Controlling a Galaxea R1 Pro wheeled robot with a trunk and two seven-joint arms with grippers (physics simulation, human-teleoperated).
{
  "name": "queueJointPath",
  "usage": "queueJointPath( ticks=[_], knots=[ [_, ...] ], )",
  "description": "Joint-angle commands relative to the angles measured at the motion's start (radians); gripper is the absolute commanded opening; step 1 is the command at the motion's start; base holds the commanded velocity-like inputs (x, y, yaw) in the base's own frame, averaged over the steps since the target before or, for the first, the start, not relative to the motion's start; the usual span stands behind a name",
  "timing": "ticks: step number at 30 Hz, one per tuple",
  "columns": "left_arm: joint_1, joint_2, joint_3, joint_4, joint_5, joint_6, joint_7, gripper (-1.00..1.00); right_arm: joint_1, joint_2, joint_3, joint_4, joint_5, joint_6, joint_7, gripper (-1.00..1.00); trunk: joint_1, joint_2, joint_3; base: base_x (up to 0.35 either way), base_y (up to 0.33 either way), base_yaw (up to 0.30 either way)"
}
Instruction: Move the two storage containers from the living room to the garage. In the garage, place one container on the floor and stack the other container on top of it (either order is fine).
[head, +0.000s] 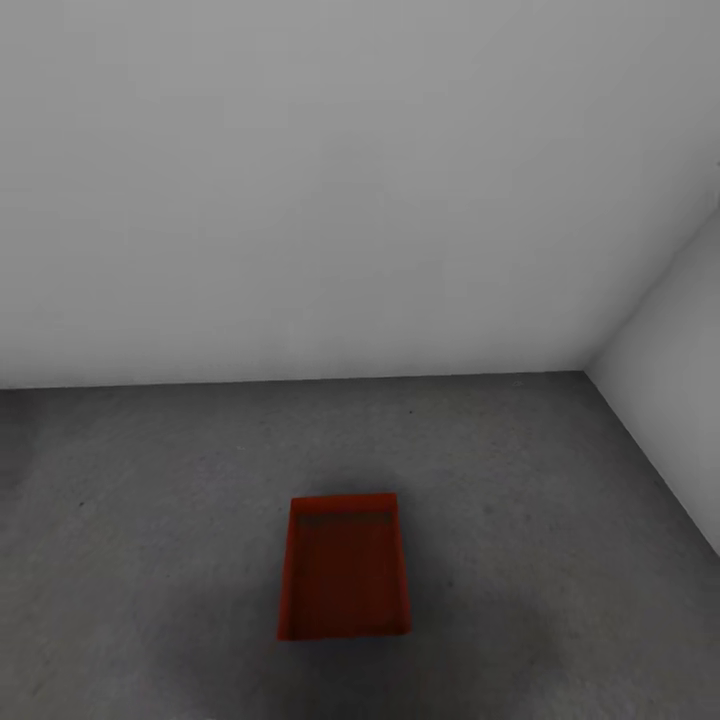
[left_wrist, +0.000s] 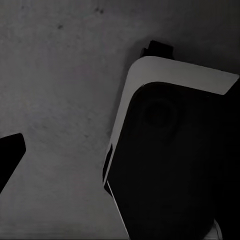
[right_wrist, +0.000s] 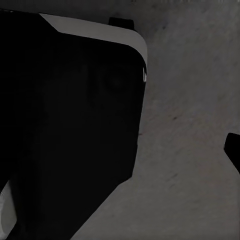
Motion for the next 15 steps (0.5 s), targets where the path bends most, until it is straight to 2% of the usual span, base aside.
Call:
queueJointPath(
  ticks=[1,15],
  knots=[
    [0.01,-0.004,-0.001,0.0,0.006,0.004,0.002,1.0,-0.001,0.0,0.008,0.003,-0.01,-0.006,0.002,1.0,0.0,-0.001,0.001,0.0,0.0,0.0],
    [0.031,-0.008,-0.003,-0.002,0.007,0.005,0.01,1.0,-0.001,0.001,0.008,0.003,-0.011,-0.005,0.036,1.0,0.0,-0.001,0.023,0.0,0.0,0.0]
  ],
)
